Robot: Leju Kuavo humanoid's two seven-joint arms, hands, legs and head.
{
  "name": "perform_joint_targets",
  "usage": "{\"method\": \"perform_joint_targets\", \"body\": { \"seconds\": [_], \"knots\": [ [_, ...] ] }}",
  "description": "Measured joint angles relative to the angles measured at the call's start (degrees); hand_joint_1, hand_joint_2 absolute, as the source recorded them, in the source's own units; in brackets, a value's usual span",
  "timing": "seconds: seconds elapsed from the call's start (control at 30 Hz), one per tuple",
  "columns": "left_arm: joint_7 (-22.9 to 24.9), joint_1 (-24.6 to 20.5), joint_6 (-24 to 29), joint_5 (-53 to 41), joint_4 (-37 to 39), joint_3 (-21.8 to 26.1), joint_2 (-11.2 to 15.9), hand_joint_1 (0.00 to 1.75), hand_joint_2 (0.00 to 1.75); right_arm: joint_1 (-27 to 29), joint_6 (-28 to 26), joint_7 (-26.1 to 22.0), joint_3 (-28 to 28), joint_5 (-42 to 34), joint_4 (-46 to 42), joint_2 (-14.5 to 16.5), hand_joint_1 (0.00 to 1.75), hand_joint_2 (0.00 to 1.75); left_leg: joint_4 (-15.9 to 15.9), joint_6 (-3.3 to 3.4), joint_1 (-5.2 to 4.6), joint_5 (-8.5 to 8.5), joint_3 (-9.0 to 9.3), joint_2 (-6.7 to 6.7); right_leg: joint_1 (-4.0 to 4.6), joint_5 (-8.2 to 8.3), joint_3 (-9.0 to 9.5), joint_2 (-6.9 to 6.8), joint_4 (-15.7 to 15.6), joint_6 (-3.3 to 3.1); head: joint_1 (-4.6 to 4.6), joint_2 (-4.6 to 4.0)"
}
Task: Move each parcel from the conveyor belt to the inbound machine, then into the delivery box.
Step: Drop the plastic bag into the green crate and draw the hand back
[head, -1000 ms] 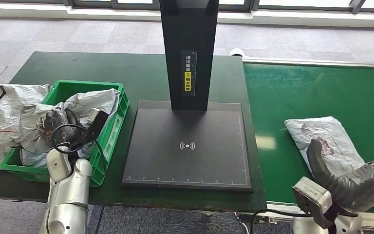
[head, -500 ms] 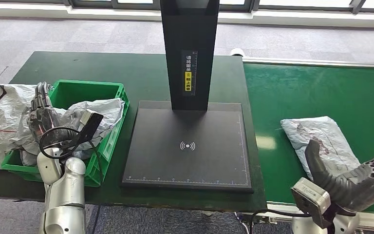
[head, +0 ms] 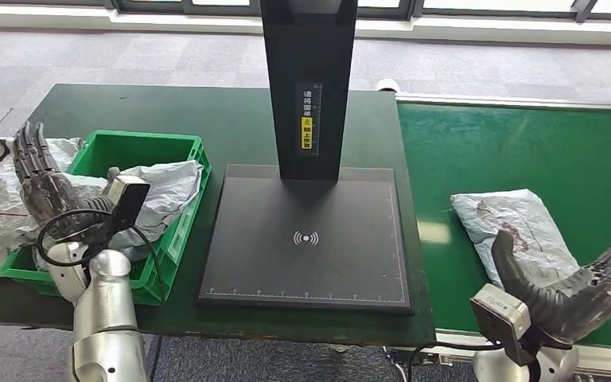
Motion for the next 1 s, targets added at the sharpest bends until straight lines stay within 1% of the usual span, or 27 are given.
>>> {"method": "perform_joint_targets", "body": {
  "seconds": [0.07, 0.1, 0.17, 0.23, 0.3, 0.37, 0.4, 0.43, 0.47, 0.53, 0.6, 0.67, 0.7, 0.73, 0.77, 0.83, 1.0],
  "knots": [
    [-4.62, 0.26, 0.00, 7.56, -1.21, 0.49, -0.17, 0.00, 1.75, -0.04, 0.00, 0.30, -0.28, 0.27, 0.33, 0.00, 0.00, 1.75, 0.00, 0.00, 0.00, 0.00, -0.01, -0.01, 0.00, -0.01, 0.00, -0.02, 0.00, 0.00, 0.00, 0.00],
    [-5.84, 0.39, 0.00, 9.80, -1.71, 0.53, -0.20, 0.00, 1.75, -0.05, 0.00, 0.43, -0.39, 0.36, 0.48, 0.00, 0.00, 1.75, 0.00, 0.00, 0.00, 0.00, -0.02, -0.04, 0.00, -0.01, 0.00, -0.06, 0.00, 0.00, 0.00, 0.00],
    [-6.66, 0.63, 0.00, 11.92, -2.44, 0.55, -0.26, 0.00, 1.75, -0.10, 0.00, 0.56, -0.51, 0.45, 0.75, 0.00, 0.00, 1.75, 0.00, 0.01, -0.01, 0.00, -0.02, -0.10, -0.01, -0.02, 0.02, -0.15, -0.01, 0.01, 0.00, 0.00],
    [-6.96, 1.34, 0.00, 16.83, -3.12, 0.19, -0.52, 0.00, 1.75, -0.17, 0.00, 0.54, -0.76, 0.69, 1.02, 0.00, 0.00, 1.75, 0.00, 0.01, -0.02, 0.00, 0.01, -0.10, -0.02, -0.02, 0.01, -0.17, -0.01, 0.01, 0.00, 0.00],
    [-7.09, 3.20, -0.20, 27.83, -4.28, -2.06, -0.73, 0.00, 1.75, -0.45, 0.00, 0.71, -1.57, 1.74, 1.50, 0.00, 0.00, 1.75, 0.01, 0.01, -0.03, -0.01, 0.03, -0.02, -0.03, -0.02, 0.00, -0.09, -0.01, 0.00, 0.00, 0.00],
    [-7.11, 6.08, -1.46, 40.17, -6.14, -7.03, -0.49, 0.00, 1.75, -1.12, 0.00, 1.27, -3.03, 3.79, 2.51, 0.00, 0.00, 1.75, 0.01, 0.01, -0.03, -0.01, 0.02, -0.02, -0.03, -0.01, 0.01, -0.07, -0.02, 0.01, 0.00, 0.00],
    [-7.12, 7.70, -3.50, 45.73, -7.42, -10.19, -0.18, 0.00, 1.75, -1.67, 0.00, 1.70, -4.04, 5.25, 3.33, -0.01, 0.00, 1.75, 0.02, 0.02, -0.03, 0.00, 0.01, -0.05, -0.03, -0.02, 0.02, -0.11, -0.02, 0.01, 0.00, 0.00],
    [-7.14, 9.35, -6.61, 50.54, -8.93, -13.34, 0.17, 0.00, 1.75, -2.37, 0.00, 2.23, -5.28, 6.91, 4.43, -0.01, 0.00, 1.75, 0.02, 0.02, -0.04, 0.00, 0.00, -0.09, -0.03, -0.02, 0.03, -0.15, -0.02, 0.01, 0.00, 0.00],
    [-7.17, 10.98, -10.83, 54.86, -10.60, -16.35, 0.52, 0.00, 1.75, -3.21, 0.01, 3.00, -6.79, 8.89, 5.78, -0.02, 0.00, 1.75, 0.02, 0.03, -0.04, -0.01, 0.00, -0.11, -0.03, -0.02, 0.04, -0.19, -0.02, 0.01, 0.00, 0.00],
    [-7.23, 13.92, -21.16, 60.86, -13.48, -21.46, 1.02, 0.00, 1.75, -5.21, 0.02, 5.71, -10.52, 13.75, 9.13, -0.01, 0.00, 1.75, 0.02, 0.04, -0.05, -0.02, 0.00, -0.12, -0.05, -0.03, 0.05, -0.20, -0.03, 0.02, 0.00, 0.00],
    [-7.27, 16.31, -31.54, 63.76, -15.25, -25.33, 1.22, 0.00, 1.75, -7.59, 0.02, 9.95, -14.61, 19.95, 13.50, 0.04, 0.00, 1.75, 0.02, 0.05, -0.06, -0.03, 0.01, -0.10, -0.05, -0.02, 0.06, -0.17, -0.03, 0.03, 0.01, 0.00],
    [-7.27, 18.28, -41.00, 65.65, -16.63, -28.10, 1.08, 0.00, 1.75, -10.55, 0.05, 14.20, -19.19, 26.53, 19.57, 0.00, 0.00, 1.75, 0.03, 0.06, -0.06, -0.03, 0.03, -0.02, -0.06, -0.01, 0.04, -0.08, -0.03, 0.03, 0.02, 0.00],
    [-7.26, 19.01, -44.90, 66.38, -17.20, -29.14, 0.94, 0.00, 1.75, -11.96, 0.08, 15.77, -21.57, 29.09, 22.75, -0.14, 0.00, 1.75, 0.04, 0.06, -0.07, -0.03, 0.04, 0.00, -0.06, 0.00, 0.03, -0.06, -0.03, 0.03, 0.02, 0.00],
    [-7.25, 19.57, -47.73, 66.89, -17.68, -29.97, 0.80, 0.00, 1.75, -13.19, 0.09, 16.86, -23.79, 30.76, 25.63, -0.29, 0.00, 1.75, 0.04, 0.06, -0.07, -0.03, 0.04, 0.00, -0.07, 0.00, 0.04, -0.07, -0.03, 0.03, 0.02, 0.00],
    [-7.25, 19.98, -49.42, 67.28, -18.03, -30.59, 0.72, 0.00, 1.75, -14.16, 0.10, 17.52, -25.58, 31.70, 27.91, -0.44, 0.00, 1.75, 0.04, 0.06, -0.07, -0.03, 0.03, -0.02, -0.06, 0.00, 0.04, -0.09, -0.03, 0.03, 0.02, 0.00],
    [-7.24, 20.58, -51.12, 67.74, -18.58, -31.42, 0.67, 0.00, 1.75, -15.64, 0.08, 18.35, -28.24, 32.83, 31.49, -0.67, 0.00, 1.75, 0.03, 0.06, -0.07, -0.03, 0.03, -0.03, -0.04, 0.00, 0.02, -0.10, -0.03, 0.03, 0.02, 0.00],
    [-7.23, 21.39, -54.62, 68.12, -18.90, -32.17, 0.40, 0.00, 1.75, -18.95, 0.02, 19.43, -32.26, 33.33, 38.48, -1.71, 0.00, 1.75, 0.00, 0.04, -0.03, -0.02, 0.04, 0.00, -0.01, 0.00, -0.01, -0.04, -0.02, 0.01, 0.00, 0.00]
  ]
}}
